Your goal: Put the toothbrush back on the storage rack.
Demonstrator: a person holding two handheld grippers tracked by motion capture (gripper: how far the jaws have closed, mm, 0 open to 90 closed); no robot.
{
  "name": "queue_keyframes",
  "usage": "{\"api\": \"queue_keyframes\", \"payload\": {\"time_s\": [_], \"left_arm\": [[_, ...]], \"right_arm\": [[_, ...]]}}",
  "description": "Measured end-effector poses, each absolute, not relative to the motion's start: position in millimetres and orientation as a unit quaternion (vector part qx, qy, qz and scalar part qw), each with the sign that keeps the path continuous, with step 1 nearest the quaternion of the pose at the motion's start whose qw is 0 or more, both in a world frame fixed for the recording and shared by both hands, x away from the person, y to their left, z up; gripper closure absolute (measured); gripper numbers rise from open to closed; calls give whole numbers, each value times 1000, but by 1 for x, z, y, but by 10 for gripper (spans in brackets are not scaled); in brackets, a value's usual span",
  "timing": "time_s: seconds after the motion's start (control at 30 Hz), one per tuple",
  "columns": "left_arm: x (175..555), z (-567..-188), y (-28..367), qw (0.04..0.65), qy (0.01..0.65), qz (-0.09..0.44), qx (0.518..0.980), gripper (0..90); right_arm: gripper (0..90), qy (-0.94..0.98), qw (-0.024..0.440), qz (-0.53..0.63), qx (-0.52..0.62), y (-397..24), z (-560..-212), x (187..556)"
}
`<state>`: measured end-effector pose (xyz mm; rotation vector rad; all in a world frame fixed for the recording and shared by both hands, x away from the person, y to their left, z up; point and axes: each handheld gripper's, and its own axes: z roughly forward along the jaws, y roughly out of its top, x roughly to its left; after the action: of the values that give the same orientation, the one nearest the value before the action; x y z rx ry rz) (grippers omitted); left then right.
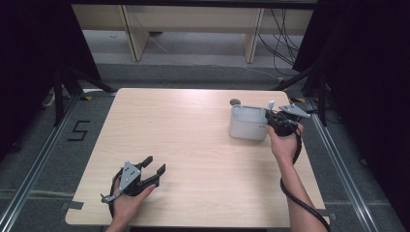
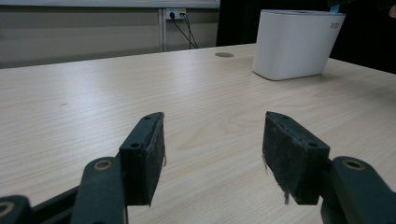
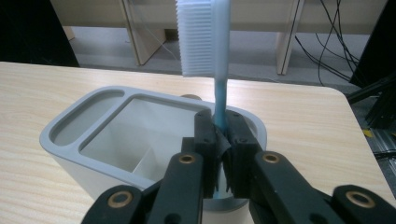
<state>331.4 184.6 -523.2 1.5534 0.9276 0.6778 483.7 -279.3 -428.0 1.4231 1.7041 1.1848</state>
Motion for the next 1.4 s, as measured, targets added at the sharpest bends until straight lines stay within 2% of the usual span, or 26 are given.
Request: {"api": "queue_keyframes", "payload": {"time_s": [0.77,1.0,1.4], "left_arm": [[331,-523,185,569,395,289,661,387],[331,-523,184,569,395,288,661,387],[331,-523,184,569,395,289,662,388]], "right_arm": [[852,652,309,441,533,-281,-434,485],[826,649,306,440,540,-280,-435,483],[607,650,341,428,527,-281,-433,479]]}}
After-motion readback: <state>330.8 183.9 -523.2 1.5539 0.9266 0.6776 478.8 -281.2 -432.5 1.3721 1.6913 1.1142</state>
